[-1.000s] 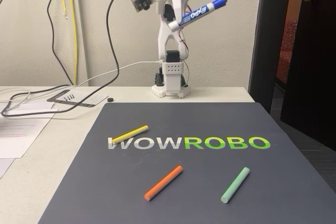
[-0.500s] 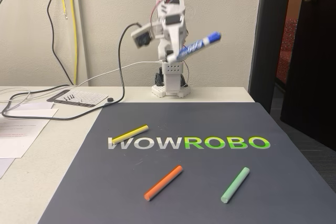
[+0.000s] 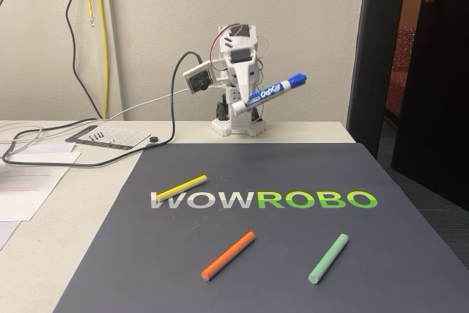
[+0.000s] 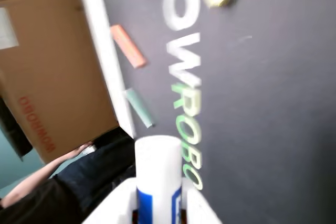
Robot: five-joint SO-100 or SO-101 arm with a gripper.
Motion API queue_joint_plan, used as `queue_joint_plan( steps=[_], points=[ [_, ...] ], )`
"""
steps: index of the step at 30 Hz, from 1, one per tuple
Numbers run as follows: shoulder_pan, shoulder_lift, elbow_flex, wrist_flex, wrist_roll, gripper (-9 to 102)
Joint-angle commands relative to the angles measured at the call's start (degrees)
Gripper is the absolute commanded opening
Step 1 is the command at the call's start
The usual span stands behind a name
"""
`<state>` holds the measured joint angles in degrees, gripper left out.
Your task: Pick up the blue marker.
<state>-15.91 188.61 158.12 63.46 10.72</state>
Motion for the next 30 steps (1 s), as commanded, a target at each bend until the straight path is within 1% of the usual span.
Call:
queue_joint_plan(
  steps=[1, 15, 30],
  points=[
    [0.4, 3.3, -0.1, 0.8, -1.1, 0],
    [0.9, 3.3, 3.0, 0.0, -4.0, 0],
    [0.9, 3.3, 3.5, 0.4, -4.5, 0]
  ],
)
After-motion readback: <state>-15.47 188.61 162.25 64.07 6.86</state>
